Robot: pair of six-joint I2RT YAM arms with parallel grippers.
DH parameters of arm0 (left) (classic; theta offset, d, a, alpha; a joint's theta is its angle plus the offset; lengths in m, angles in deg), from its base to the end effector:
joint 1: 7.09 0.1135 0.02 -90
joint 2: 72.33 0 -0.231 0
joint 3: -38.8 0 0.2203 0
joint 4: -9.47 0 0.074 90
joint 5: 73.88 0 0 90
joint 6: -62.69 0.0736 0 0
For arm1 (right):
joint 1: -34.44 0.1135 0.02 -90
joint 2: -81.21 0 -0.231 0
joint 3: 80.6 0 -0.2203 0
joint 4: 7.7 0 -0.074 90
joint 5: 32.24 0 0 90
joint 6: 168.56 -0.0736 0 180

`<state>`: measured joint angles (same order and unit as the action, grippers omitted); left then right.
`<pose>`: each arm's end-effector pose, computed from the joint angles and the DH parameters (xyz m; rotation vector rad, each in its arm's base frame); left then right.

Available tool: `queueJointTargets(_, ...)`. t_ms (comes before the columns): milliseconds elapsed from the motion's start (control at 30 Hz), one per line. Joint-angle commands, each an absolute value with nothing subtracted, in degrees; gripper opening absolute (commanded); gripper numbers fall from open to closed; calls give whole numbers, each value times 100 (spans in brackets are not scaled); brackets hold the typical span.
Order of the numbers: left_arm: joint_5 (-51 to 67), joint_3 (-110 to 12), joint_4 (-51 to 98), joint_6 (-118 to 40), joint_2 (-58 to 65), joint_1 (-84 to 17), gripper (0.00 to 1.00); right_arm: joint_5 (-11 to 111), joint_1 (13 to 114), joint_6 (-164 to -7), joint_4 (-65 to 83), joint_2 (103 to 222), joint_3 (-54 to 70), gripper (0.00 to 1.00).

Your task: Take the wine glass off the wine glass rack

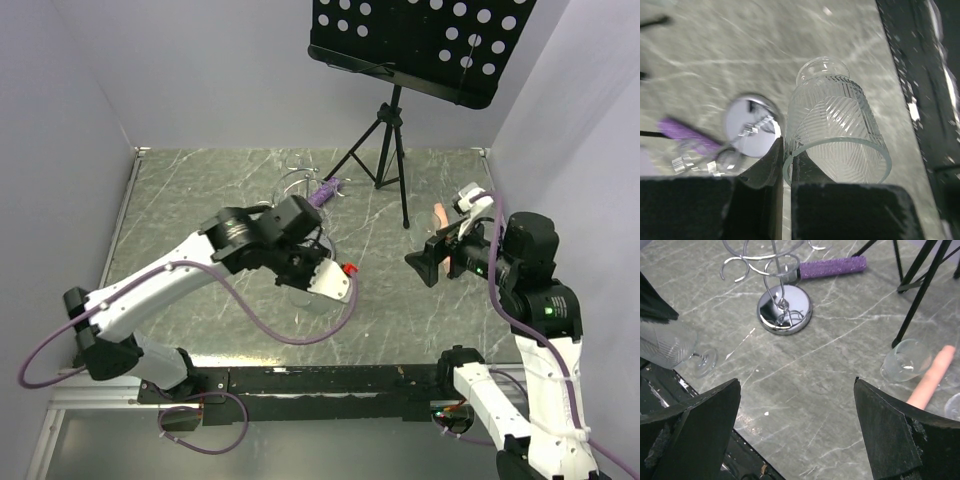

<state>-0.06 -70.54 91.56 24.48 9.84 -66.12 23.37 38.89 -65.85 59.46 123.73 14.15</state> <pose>0.1202 -0.2401 0.3245 2.1382 1.3370 -0.4077 0.1306 0.0519 0.3634 -0.6628 1.8358 0.5020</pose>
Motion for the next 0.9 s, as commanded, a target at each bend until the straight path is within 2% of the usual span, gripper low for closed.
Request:
queueJointTargets(0, 180, -7368, 9856, 2463, 1493, -6756, 1, 2085, 3840, -6608, 5521, 12550, 1566, 100)
queueJointTargets(300, 724, -7377, 9937, 1840, 2461, -6958, 1, 1997, 3840, -6800, 5311, 12384, 1934, 99)
queueJointTargets(867, 1085, -7105, 9313, 1233, 3094, -7020, 1, 2014, 3849, -6950, 5328, 12207, 2322, 99)
